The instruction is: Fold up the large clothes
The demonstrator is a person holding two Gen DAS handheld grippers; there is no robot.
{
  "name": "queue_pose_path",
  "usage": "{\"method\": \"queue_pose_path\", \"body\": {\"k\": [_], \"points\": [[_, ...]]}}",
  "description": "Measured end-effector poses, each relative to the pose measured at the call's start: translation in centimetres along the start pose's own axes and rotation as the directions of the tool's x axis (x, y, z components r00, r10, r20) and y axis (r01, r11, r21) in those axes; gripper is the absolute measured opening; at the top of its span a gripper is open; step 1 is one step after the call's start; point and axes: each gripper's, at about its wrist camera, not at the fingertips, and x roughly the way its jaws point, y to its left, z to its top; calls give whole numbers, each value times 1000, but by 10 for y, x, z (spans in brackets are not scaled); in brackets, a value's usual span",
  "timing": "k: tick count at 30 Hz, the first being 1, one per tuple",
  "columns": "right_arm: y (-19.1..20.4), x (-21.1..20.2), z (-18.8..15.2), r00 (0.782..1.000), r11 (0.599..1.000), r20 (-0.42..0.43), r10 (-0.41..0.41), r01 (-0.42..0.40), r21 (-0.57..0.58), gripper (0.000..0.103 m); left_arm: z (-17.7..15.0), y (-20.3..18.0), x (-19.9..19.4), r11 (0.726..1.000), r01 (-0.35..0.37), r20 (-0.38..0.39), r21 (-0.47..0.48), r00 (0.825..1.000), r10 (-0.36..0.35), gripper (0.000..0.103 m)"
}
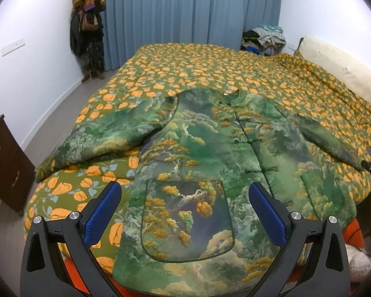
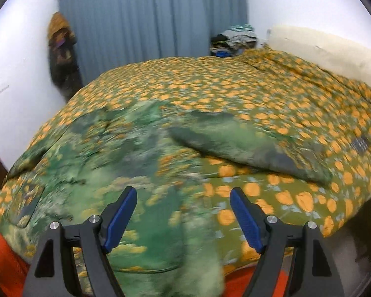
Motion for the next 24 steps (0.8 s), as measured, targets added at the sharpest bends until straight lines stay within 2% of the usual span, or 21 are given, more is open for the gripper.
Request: {"method": "queue_pose_path", "body": {"k": [3,6,9,12,16,18,19,20,21,22,23,24], "points": [[-62,13,5,999,990,3,-53,52,133,79,-1,0,0,1000,-3,-7,-3,1000,3,102],[-138,34,7,997,942,-12,-76,76,326,79,-1,0,0,1000,-4,-6,-8,1000,4,102],[-211,63,-2,996,847,-65,-67,91,523,79,0,-1,0,1000,-9,-7,-5,1000,9,102],[-258,90,-13,995,751,-88,-49,95,654,79,1,-1,-1,1000,-14,-8,0,1000,14,102],[-295,115,-29,998,574,-48,-29,56,817,79,2,-3,-2,1000,-27,-14,9,1000,27,102],[-308,128,-40,999,458,-28,-30,38,888,71,3,-5,-3,999,-32,-13,12,999,32,102],[-310,132,-42,999,432,-20,-32,32,901,67,4,-5,-3,999,-32,-12,12,999,32,102],[-311,137,-44,999,410,-13,-36,26,912,55,4,-5,-3,999,-32,-13,11,999,33,102],[-310,141,-42,999,412,-18,-48,36,911,36,4,-5,-3,999,-33,-16,10,999,34,102],[-308,141,-40,997,421,-34,-68,60,905,29,5,-5,-3,999,-34,-21,8,999,34,102],[-304,139,-34,993,451,-49,-108,93,888,17,5,-4,-3,999,-34,-23,6,999,34,102],[-299,137,-27,990,489,-50,-132,109,866,13,5,-4,-4,999,-34,-24,3,999,34,102]]}}
